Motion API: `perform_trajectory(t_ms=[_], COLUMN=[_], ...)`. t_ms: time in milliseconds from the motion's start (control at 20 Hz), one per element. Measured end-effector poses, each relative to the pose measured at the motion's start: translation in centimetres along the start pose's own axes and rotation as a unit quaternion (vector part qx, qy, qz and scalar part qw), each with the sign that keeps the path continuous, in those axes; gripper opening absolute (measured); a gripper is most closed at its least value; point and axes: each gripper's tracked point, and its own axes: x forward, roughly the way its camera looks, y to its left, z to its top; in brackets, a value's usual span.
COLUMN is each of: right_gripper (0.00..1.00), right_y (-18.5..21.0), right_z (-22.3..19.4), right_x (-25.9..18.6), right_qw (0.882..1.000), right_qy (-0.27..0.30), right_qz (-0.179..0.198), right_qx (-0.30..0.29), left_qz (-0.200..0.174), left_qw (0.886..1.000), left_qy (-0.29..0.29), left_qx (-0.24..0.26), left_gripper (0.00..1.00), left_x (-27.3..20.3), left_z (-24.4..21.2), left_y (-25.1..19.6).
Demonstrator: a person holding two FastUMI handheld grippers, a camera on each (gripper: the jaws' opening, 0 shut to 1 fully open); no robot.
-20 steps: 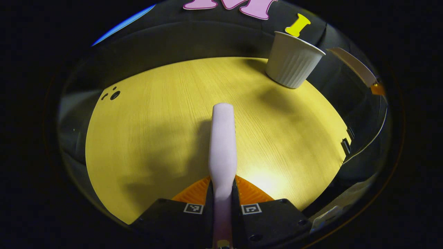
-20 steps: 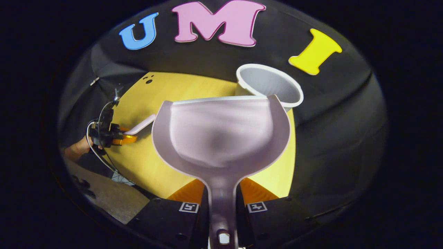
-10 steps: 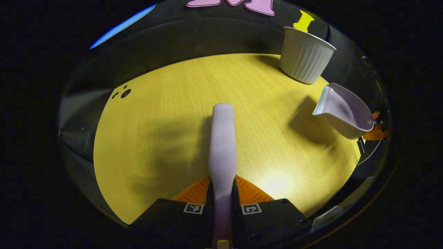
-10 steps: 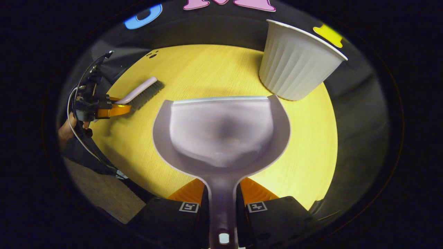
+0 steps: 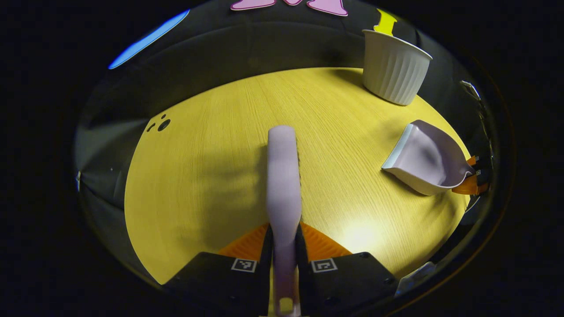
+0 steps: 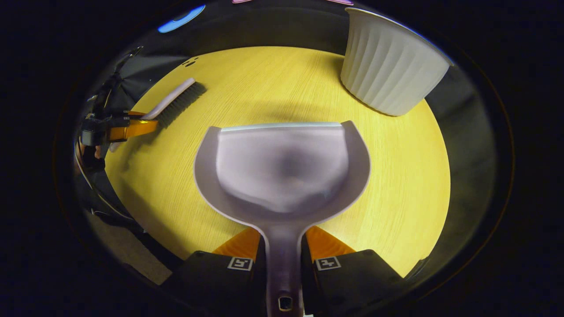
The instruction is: Pick up the small broom and dustpan from the desktop, sweep the trash into the dustpan with the broom, and then empty the trash into the garbage bin.
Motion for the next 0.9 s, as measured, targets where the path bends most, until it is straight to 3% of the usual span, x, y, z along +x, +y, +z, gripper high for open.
perform_trajectory(t_ms=[150, 250, 300, 350, 550, 700, 750, 850, 900], right_gripper=[0.42, 0.39, 0.40, 0.41, 0.41, 0.41, 0.41, 0.41, 0.41], right_y=[0.3, 0.4, 0.5, 0.6, 0.6, 1.0, 1.3, 1.9, 2.2], right_z=[-0.2, -0.6, -0.4, -0.5, -0.5, 0.2, 1.0, 2.9, 4.0], right_x=[0.1, 0.2, 0.1, -0.2, -2.6, -6.5, -7.7, -9.7, -10.8], right_qw=[1.000, 1.000, 1.000, 1.000, 1.000, 0.999, 0.998, 0.994, 0.991], right_qy=[0.004, 0.006, 0.007, 0.010, -0.004, -0.040, -0.059, -0.102, -0.127], right_qz=[0.005, 0.009, 0.010, 0.011, 0.016, 0.009, 0.007, 0.006, 0.004], right_qx=[-0.001, -0.003, -0.001, 0.003, 0.015, 0.027, 0.034, 0.036, 0.033], left_qz=[0.007, 0.009, 0.011, 0.011, 0.019, 0.019, 0.017, 0.016, 0.016], left_qw=[1.000, 1.000, 1.000, 1.000, 0.999, 0.998, 0.997, 0.993, 0.990], left_qy=[0.000, -0.002, -0.004, -0.005, -0.029, -0.066, -0.079, -0.119, -0.138], left_qx=[0.004, 0.003, 0.002, 0.000, 0.004, 0.005, 0.003, -0.003, -0.006], left_gripper=[0.31, 0.36, 0.45, 0.39, 0.41, 0.46, 0.41, 0.46, 0.41], left_x=[0.0, -0.2, -0.3, -0.5, -2.3, -5.6, -6.5, -9.3, -10.4], left_z=[0.1, 0.2, 0.0, 0.0, 0.2, 1.2, 1.7, 3.5, 4.4], left_y=[0.3, 0.2, 0.2, 0.3, 0.5, 0.1, 0.0, -0.1, -0.1])
